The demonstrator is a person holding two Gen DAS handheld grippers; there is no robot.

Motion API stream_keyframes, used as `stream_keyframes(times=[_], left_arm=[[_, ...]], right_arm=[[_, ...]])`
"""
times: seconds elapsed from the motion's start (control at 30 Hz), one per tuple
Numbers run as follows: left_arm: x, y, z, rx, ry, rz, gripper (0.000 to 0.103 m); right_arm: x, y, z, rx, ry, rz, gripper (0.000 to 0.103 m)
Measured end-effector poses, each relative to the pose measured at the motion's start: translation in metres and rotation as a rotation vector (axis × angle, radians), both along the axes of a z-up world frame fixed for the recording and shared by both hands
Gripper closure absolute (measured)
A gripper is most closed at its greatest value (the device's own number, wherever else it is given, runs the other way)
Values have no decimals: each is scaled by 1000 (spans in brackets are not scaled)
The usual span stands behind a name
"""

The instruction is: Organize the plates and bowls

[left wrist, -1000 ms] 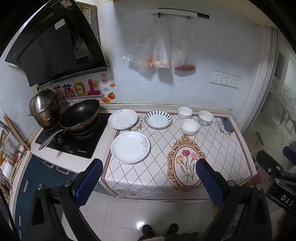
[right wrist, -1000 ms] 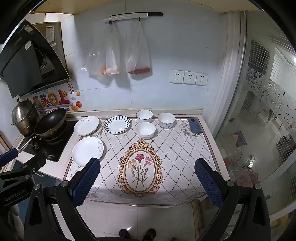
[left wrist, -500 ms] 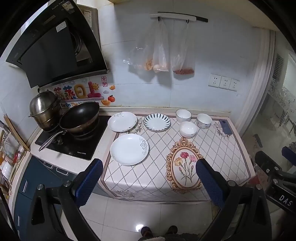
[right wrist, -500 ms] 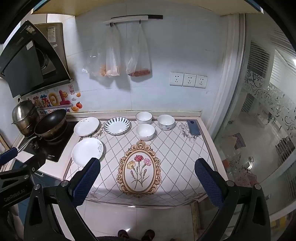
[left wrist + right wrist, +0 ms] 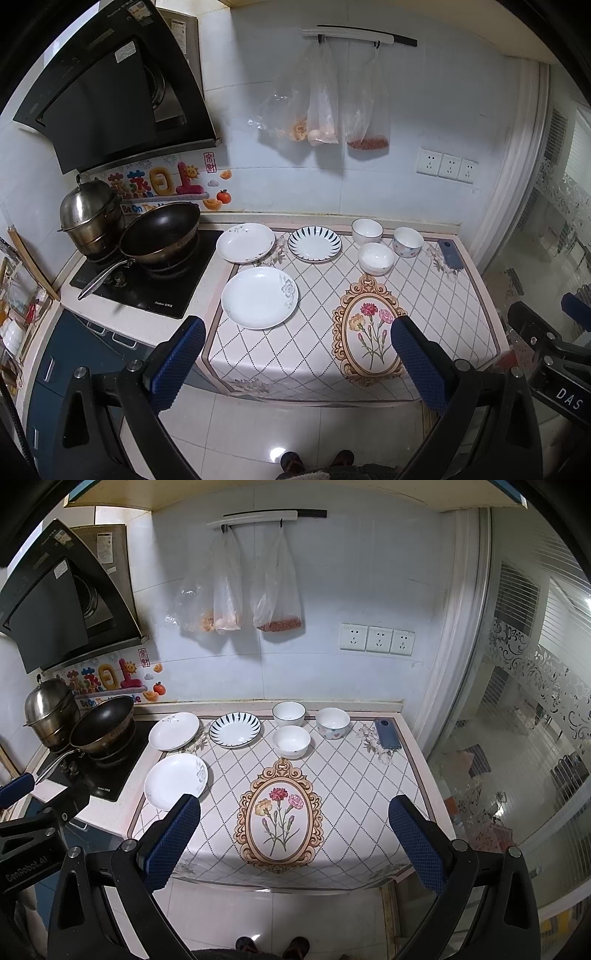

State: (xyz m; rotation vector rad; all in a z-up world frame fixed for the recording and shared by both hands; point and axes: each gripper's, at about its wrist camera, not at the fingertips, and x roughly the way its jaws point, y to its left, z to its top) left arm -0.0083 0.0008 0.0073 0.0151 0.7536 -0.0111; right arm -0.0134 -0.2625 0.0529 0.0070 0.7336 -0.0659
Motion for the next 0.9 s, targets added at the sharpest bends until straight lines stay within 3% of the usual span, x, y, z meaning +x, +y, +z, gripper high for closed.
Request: stream_keyframes(times=[0.9], left_arm=[[6,0,5,-5,-12,-12,0]], right_arm=[[1,2,3,6,1,-17,0]])
